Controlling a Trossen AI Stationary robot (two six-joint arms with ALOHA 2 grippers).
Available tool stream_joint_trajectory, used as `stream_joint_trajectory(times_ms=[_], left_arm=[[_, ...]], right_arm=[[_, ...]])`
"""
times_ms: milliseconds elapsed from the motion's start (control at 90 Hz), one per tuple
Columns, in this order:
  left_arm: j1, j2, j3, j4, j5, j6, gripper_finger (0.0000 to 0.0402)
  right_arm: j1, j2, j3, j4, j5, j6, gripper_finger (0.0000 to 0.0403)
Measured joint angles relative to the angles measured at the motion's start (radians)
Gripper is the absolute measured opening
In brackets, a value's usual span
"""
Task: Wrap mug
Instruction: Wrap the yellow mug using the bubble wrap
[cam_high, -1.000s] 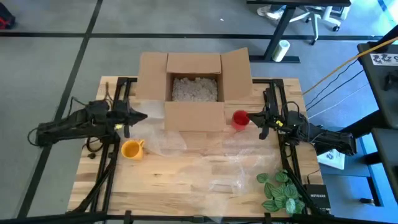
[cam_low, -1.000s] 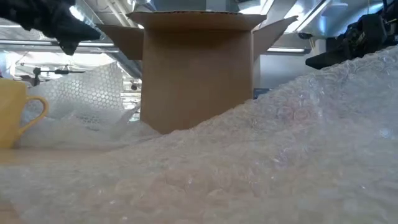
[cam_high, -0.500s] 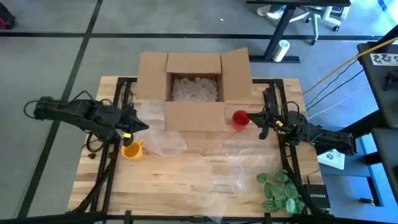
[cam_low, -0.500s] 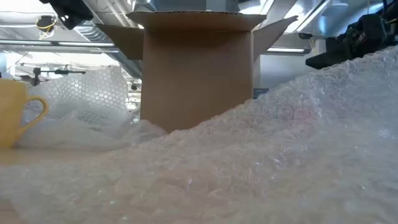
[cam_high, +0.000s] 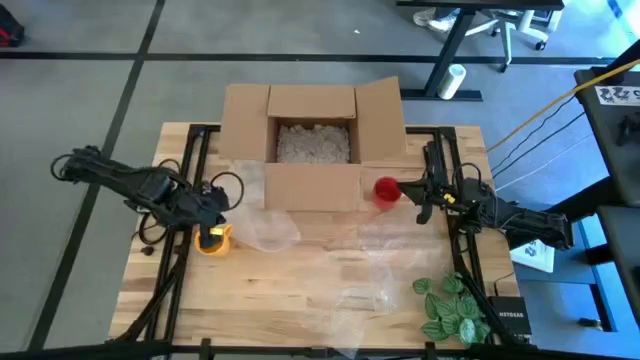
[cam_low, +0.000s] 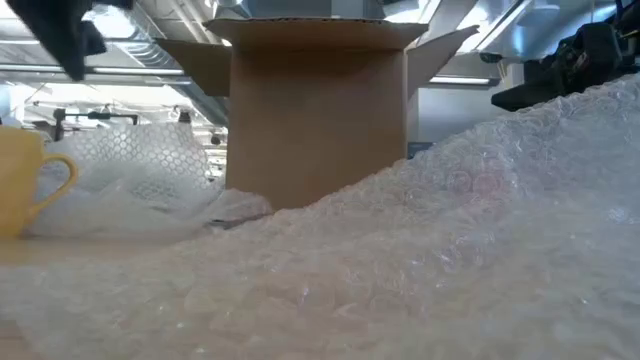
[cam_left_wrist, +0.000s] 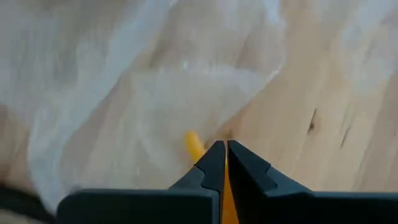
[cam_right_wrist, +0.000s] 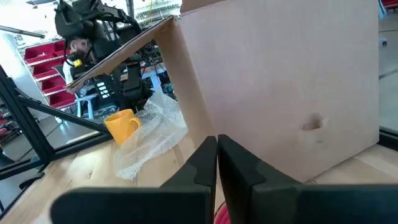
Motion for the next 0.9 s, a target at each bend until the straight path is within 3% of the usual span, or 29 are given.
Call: stream_joint_trajectory(times_ms=[378, 900], left_arm=[[0.000, 0.000, -0.004, -0.085, 0.040, -0.159, 0.0003], [0.001, 0.000, -0.135, -0.058, 0.112, -0.214, 0.0101]], right_arm=[[0.000, 0.000, 0.000, 0.000, 0.000, 0.000, 0.0001], [0.000, 0.000, 0.000, 0.000, 0.000, 0.000, 0.0001]])
